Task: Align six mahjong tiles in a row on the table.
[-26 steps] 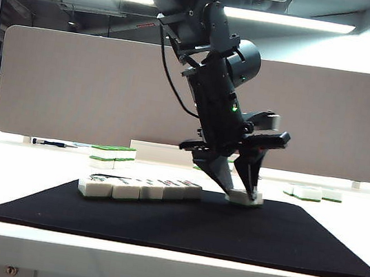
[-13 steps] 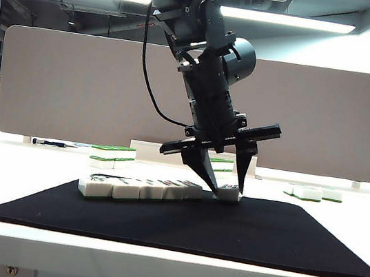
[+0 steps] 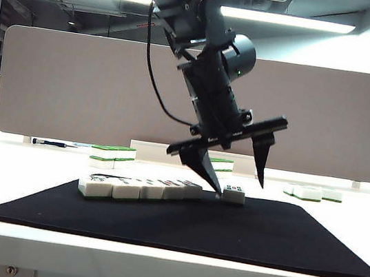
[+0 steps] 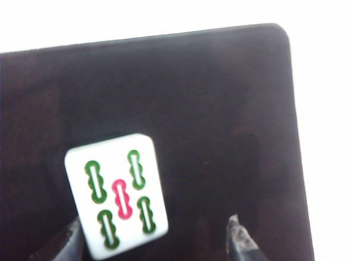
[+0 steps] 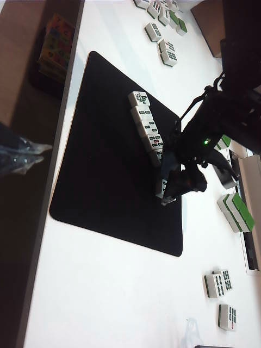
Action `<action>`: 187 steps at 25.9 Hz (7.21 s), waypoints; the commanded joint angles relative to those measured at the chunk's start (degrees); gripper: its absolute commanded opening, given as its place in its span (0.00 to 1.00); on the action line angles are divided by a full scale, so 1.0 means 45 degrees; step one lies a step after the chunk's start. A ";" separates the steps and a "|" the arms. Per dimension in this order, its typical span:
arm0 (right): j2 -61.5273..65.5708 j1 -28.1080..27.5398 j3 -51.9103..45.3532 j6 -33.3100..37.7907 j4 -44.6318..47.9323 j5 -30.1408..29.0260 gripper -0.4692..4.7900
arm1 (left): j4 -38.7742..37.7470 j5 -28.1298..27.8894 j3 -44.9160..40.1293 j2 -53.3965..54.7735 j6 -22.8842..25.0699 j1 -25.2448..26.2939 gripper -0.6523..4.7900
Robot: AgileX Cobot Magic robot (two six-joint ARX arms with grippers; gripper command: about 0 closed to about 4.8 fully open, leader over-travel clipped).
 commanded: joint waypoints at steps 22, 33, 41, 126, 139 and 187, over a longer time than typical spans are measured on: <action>-0.0146 0.0015 0.0039 -0.0029 0.0126 0.0010 0.09 | -0.2229 0.0471 0.0918 -0.0413 1.6679 0.0170 0.74; -0.0146 0.0015 0.0039 -0.0034 0.0126 0.0024 0.09 | -0.0981 0.0505 0.0918 0.0102 1.6951 0.0481 0.74; -0.0146 0.0015 0.0039 -0.0029 0.0126 0.0019 0.09 | -0.0539 0.1394 0.0918 0.0583 1.6898 0.0559 0.73; -0.0146 0.0015 0.0039 -0.0029 0.0126 0.0311 0.09 | -0.1273 -0.1996 0.2803 0.1224 1.0656 0.0767 0.65; -0.0146 0.0015 0.0044 -0.0029 0.0126 0.0306 0.09 | -0.1462 -0.2531 0.2798 0.1457 1.0666 0.0801 0.62; -0.0146 0.0019 0.0044 0.0005 -0.0248 -0.1996 0.09 | -0.9534 -0.2759 0.2438 -0.9481 0.7723 0.0627 0.15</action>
